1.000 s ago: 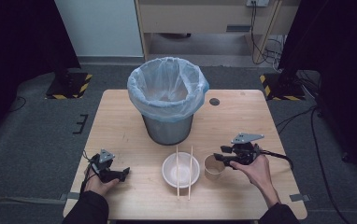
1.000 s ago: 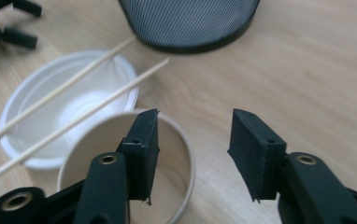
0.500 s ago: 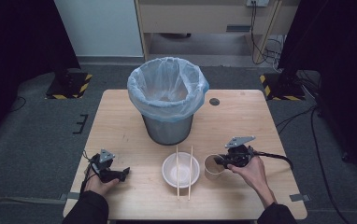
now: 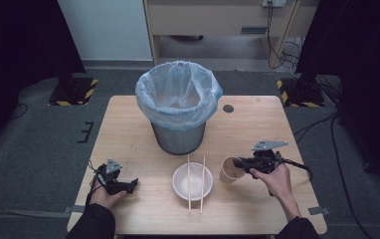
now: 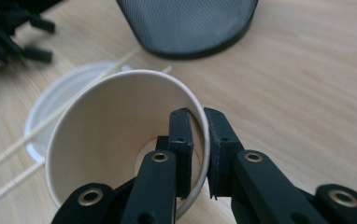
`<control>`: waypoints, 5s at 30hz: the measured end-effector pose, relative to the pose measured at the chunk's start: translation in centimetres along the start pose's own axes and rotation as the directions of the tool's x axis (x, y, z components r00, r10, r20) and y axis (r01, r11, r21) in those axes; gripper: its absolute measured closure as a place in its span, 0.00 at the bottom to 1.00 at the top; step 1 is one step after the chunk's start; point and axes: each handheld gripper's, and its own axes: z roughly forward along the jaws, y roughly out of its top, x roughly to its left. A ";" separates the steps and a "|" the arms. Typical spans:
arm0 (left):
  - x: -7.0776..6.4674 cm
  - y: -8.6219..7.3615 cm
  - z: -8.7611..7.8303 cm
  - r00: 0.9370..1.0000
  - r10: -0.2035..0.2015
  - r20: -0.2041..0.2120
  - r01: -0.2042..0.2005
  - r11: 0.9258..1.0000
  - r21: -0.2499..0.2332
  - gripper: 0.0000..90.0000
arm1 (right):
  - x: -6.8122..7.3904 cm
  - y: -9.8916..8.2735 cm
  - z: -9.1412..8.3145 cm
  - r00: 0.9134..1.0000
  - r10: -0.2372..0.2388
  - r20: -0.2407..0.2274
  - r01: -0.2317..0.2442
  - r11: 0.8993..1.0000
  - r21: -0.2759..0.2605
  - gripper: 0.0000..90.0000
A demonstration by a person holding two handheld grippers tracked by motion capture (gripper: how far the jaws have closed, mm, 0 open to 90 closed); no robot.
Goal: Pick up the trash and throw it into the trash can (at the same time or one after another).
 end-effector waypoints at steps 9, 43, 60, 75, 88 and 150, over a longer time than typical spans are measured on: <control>0.0 0.0 0.0 1.000 -0.002 -0.002 0.002 1.000 -0.002 0.00 | -0.8 0.9 -2.5 0.998 0.065 -0.016 -0.067 0.981 -0.180 0.92; -0.1 0.0 0.0 1.000 -0.002 -0.004 0.002 1.000 -0.002 0.00 | 0.8 9.1 -8.8 0.996 0.067 -0.058 -0.089 0.778 -0.623 0.92; -0.1 0.0 0.0 1.000 -0.002 -0.004 0.002 1.000 -0.002 0.00 | 2.5 14.9 -8.6 0.998 0.039 -0.052 -0.064 0.719 -0.692 0.92; -0.1 0.0 0.0 1.000 -0.002 -0.004 0.002 1.000 -0.001 0.00 | 3.6 19.2 -5.3 0.998 0.013 -0.057 -0.048 0.735 -0.676 0.92; -0.1 0.0 0.0 1.000 -0.004 -0.004 0.004 1.000 -0.003 0.00 | 3.2 21.6 -2.1 0.998 0.038 -0.042 -0.056 0.743 -0.667 0.92; -0.2 0.1 0.1 1.000 -0.003 -0.004 0.003 1.000 0.000 0.00 | 5.5 6.3 -2.2 0.997 -0.021 0.077 0.051 0.911 -0.409 0.53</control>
